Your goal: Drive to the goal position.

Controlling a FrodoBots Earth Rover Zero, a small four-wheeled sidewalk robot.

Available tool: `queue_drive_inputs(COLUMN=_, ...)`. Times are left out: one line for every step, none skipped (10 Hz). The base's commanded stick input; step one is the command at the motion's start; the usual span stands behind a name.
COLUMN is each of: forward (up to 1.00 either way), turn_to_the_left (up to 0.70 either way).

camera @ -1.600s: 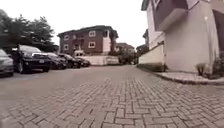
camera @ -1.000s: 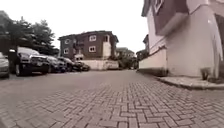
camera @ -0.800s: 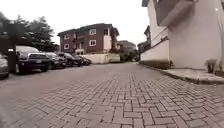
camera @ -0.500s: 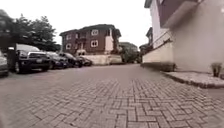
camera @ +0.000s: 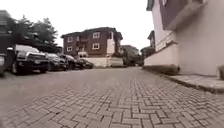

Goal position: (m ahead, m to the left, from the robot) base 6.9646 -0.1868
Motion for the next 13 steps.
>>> queue_drive_inputs(forward=0.7, turn_to_the_left=-0.35)
queue_drive_inputs(forward=0.7, turn_to_the_left=-0.35)
queue_drive_inputs(forward=0.7, turn_to_the_left=-0.35)
queue_drive_inputs(forward=0.7, turn_to_the_left=-0.35)
queue_drive_inputs(forward=0.7, turn_to_the_left=-0.35)
queue_drive_inputs(forward=0.7, turn_to_the_left=-0.35)
queue_drive_inputs(forward=0.7, turn_to_the_left=-0.35)
queue_drive_inputs(forward=0.7, turn_to_the_left=0.0)
queue_drive_inputs(forward=0.7, turn_to_the_left=0.0)
queue_drive_inputs(forward=0.7, turn_to_the_left=0.0)
queue_drive_inputs(forward=0.7, turn_to_the_left=0.0)
queue_drive_inputs(forward=0.7, turn_to_the_left=0.0)
queue_drive_inputs(forward=0.7, turn_to_the_left=0.0)
